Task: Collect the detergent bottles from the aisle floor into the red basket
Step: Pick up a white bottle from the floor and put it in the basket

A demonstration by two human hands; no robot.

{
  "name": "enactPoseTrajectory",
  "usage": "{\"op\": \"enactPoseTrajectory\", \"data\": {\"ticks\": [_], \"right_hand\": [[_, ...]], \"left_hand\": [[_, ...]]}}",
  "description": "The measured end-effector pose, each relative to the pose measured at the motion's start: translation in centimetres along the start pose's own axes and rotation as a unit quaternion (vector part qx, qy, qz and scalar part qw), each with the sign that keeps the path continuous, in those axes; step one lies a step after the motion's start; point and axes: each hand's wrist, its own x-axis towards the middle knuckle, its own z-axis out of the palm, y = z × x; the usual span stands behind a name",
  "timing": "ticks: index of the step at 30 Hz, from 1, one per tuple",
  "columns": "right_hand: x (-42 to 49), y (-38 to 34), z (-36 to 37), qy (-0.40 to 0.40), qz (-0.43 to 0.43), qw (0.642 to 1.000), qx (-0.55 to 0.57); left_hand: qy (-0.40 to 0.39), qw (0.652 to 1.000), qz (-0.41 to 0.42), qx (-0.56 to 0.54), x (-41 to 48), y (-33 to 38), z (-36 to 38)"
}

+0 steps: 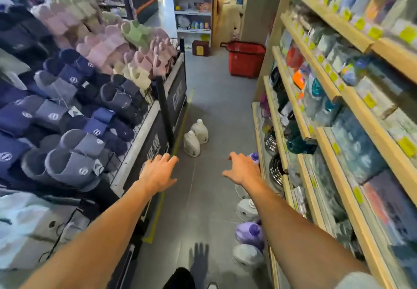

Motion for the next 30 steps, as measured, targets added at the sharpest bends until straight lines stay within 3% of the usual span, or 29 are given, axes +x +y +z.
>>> {"op": "enactPoseTrajectory", "data": {"ticks": [7, 17, 30], "right_hand": [[13.0, -0.9, 0.4, -0.064, -0.012, 0.997, -0.037], [31.6, -4.2, -1.0, -0.114, 0.0, 0.993, -0.043], [55.5, -1.0, 4.7, -0.188, 0.039, 0.981, 0.028]], "left_hand": [[-0.041, 0.999, 0.004, -0.014, 13.2, -2.3, 1.1], [-0.054, 0.997, -0.008, -0.061, 32.8, -11.6, -0.8], [-0.191, 0.977, -0.036, -0.087, 55.7, -15.6, 5.7]]}}
